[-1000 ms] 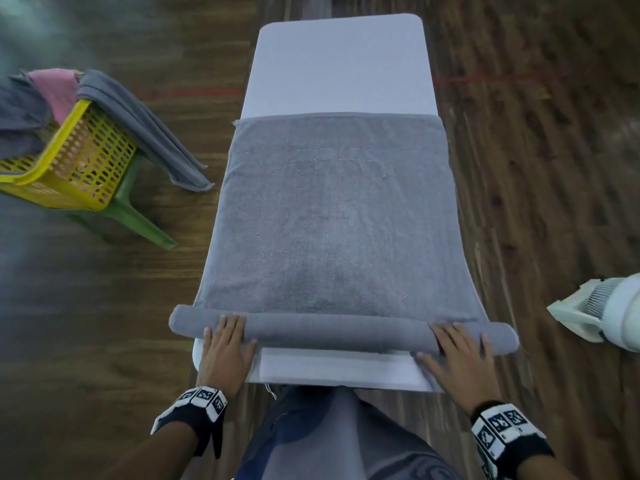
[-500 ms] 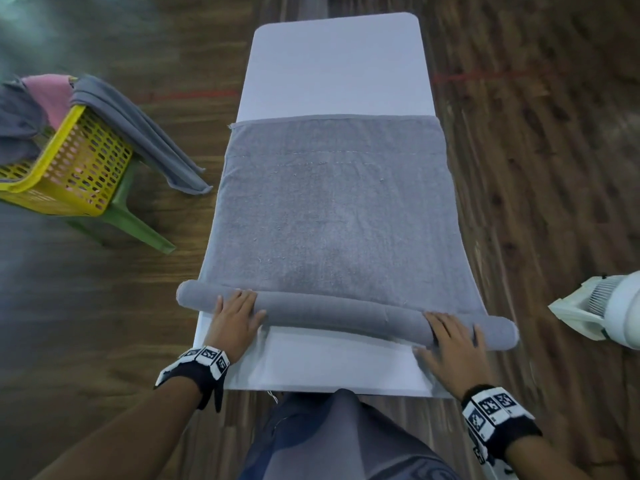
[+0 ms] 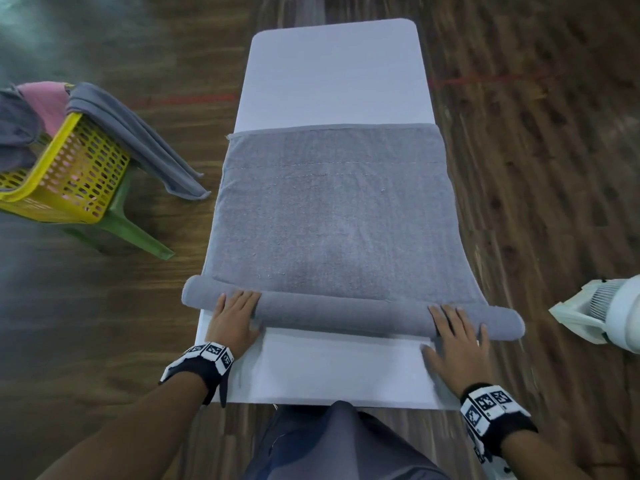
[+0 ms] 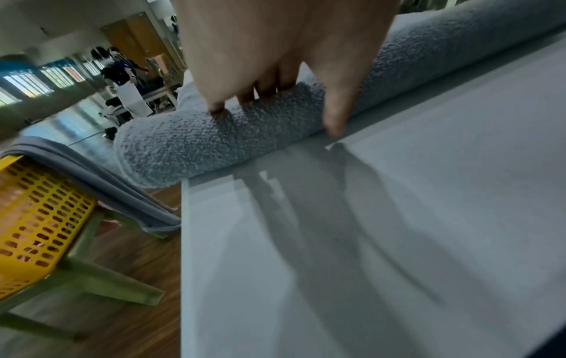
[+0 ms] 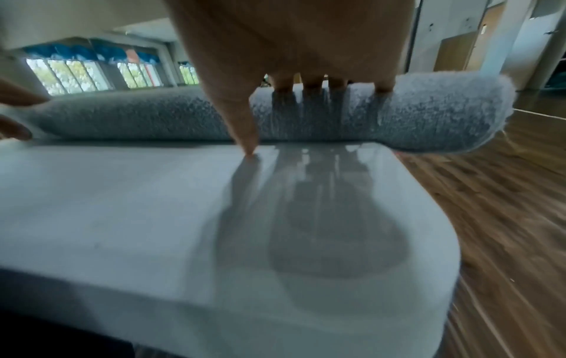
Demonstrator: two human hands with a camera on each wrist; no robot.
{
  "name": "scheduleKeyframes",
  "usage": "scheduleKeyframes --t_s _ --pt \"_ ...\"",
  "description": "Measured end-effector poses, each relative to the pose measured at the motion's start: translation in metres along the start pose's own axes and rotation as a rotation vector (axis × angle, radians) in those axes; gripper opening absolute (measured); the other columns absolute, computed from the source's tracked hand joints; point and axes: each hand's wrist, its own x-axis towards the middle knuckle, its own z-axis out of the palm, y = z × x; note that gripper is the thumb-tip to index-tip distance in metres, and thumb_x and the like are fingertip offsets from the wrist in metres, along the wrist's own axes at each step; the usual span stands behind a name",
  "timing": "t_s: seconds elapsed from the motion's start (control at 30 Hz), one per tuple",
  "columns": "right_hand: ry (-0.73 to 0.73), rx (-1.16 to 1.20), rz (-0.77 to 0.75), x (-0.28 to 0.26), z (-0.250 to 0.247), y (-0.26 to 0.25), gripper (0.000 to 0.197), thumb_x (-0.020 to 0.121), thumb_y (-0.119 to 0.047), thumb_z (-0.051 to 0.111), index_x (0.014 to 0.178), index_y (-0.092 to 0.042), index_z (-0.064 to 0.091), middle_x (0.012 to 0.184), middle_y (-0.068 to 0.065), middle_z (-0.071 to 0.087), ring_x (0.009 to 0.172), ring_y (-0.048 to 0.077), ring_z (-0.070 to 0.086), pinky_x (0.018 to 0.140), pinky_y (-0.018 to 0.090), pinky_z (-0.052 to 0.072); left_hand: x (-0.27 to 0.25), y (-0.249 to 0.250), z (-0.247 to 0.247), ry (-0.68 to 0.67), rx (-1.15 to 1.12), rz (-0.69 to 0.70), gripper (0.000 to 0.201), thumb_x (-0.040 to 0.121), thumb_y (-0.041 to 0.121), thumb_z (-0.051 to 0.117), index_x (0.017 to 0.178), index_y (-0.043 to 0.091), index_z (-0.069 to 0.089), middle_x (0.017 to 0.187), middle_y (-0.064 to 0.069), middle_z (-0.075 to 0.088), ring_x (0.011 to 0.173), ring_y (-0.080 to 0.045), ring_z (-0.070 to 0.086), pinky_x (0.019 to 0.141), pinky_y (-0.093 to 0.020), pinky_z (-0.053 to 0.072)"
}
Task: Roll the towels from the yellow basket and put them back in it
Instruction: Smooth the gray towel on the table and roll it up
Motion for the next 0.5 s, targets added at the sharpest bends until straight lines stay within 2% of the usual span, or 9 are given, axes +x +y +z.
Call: scheduleKeyframes --t_s 0.1,0.2,0.3,0.4,0.43,0.5 --pt "0.036 0.041 0.024 0.002 0.005 -0.011 0.071 0.07 -0.023 0.078 0.134 -0.021 0.048 0.137 0.006 0.051 0.132 0.03 0.041 0.106 0.065 0.023 -0.015 -0.009 0.0 0.035 0.063 0.027 0.054 0.068 0.013 0.077 0.12 0.015 0.061 0.119 -0.002 0.065 0.114 -0.025 0.058 0.106 -0.048 0.034" --pt "0.06 0.065 -0.012 0.006 0.006 -0.013 0.06 0.07 -0.019 0.077 0.126 -0.021 0.055 0.13 0.002 0.056 0.128 0.027 0.045 0.108 0.064 0.019 -0.031 -0.008 0.007 0.106 0.071 0.022 0.049 0.064 0.014 0.075 0.112 0.012 0.065 0.108 -0.004 0.067 0.102 -0.028 0.063 0.098 -0.05 0.041" --pt "0.05 0.059 -0.061 0.003 0.003 0.003 0.045 0.071 -0.028 0.069 0.116 -0.025 0.062 0.119 -0.002 0.063 0.119 0.023 0.053 0.108 0.059 0.021 -0.049 0.004 0.018 0.141 0.067 0.005 0.043 0.073 0.03 0.048 0.108 0.013 0.066 0.103 -0.001 0.067 0.097 -0.025 0.062 0.099 -0.048 0.04" --pt "-0.02 0.007 -0.054 0.008 -0.013 0.015 0.039 0.073 -0.042 0.047 0.105 -0.032 0.068 0.103 -0.009 0.067 0.103 0.02 0.057 0.101 0.051 0.028 -0.055 0.012 0.022 0.135 0.044 0.017 0.042 0.075 0.034 0.038 0.101 0.017 0.066 0.095 0.001 0.066 0.09 -0.024 0.061 0.098 -0.044 0.036" --pt "-0.065 -0.02 -0.048 0.012 -0.017 0.018 0.04 0.075 -0.043 0.045 0.107 -0.033 0.067 0.106 -0.01 0.067 0.105 0.019 0.056 0.101 0.05 0.027 -0.053 0.012 0.022 0.138 0.045 0.026 0.042 0.077 0.034 0.036 0.101 0.017 0.066 0.095 0.001 0.066 0.091 -0.024 0.062 0.1 -0.045 0.036" --pt "-0.092 -0.051 -0.03 0.022 -0.024 0.02 0.046 0.08 -0.041 0.039 0.117 -0.033 0.063 0.12 -0.007 0.062 0.116 0.019 0.051 0.105 0.053 0.022 -0.045 0.01 0.019 0.142 0.033 0.03 0.047 0.085 0.032 0.03 0.117 0.016 0.06 0.111 0.0 0.064 0.105 -0.024 0.059 0.109 -0.05 0.029"
